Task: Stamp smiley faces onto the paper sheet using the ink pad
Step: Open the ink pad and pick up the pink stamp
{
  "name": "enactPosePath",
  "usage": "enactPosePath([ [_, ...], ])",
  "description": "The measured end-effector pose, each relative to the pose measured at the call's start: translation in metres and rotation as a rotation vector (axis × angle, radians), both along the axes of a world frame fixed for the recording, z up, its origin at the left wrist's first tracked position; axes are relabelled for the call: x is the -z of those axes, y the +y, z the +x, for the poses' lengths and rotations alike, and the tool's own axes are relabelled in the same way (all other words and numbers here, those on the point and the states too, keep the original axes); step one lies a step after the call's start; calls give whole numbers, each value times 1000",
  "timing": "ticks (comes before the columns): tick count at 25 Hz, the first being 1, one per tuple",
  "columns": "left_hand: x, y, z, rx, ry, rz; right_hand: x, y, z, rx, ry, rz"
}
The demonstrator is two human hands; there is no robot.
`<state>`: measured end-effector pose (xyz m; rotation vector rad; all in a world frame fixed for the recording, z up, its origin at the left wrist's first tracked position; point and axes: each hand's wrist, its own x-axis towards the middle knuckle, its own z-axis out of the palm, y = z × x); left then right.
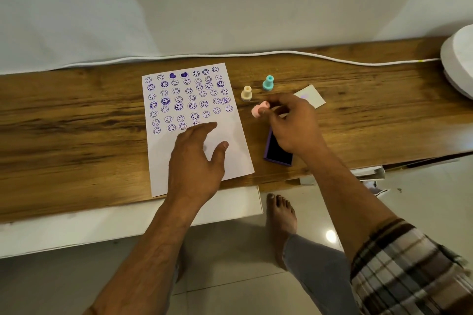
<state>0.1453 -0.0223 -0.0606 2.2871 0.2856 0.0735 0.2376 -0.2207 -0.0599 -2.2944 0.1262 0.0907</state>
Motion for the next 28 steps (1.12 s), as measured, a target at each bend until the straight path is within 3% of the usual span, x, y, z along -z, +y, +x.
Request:
enactPosePath([
  [2,-10,-3,3,-11,-4,-238,-13,5,-20,112,55,350],
  [4,-18,-8,3,9,-14,-369,-21,17,-50,71,76,500],
  [12,-20,-10,0,2,-32,-420,-28,28,-70,-4,109,613],
  [18,-19,-6,6,-70,-28,-558,-26,28,-58,-154,0,506],
  [22,-23,-8,8,-143,138,-1093,-32,23,-56,-269,-153,412],
  [24,-22,-7,8,-166,203,-1270,-32,15,-54,-291,-261,294],
  [26,-18,-7,9,-176,200,-1232,-32,-1,-48,-245,-318,164],
  [28,-14,-7,9,-170,162,-961,-29,-21,-42,-165,-266,17],
])
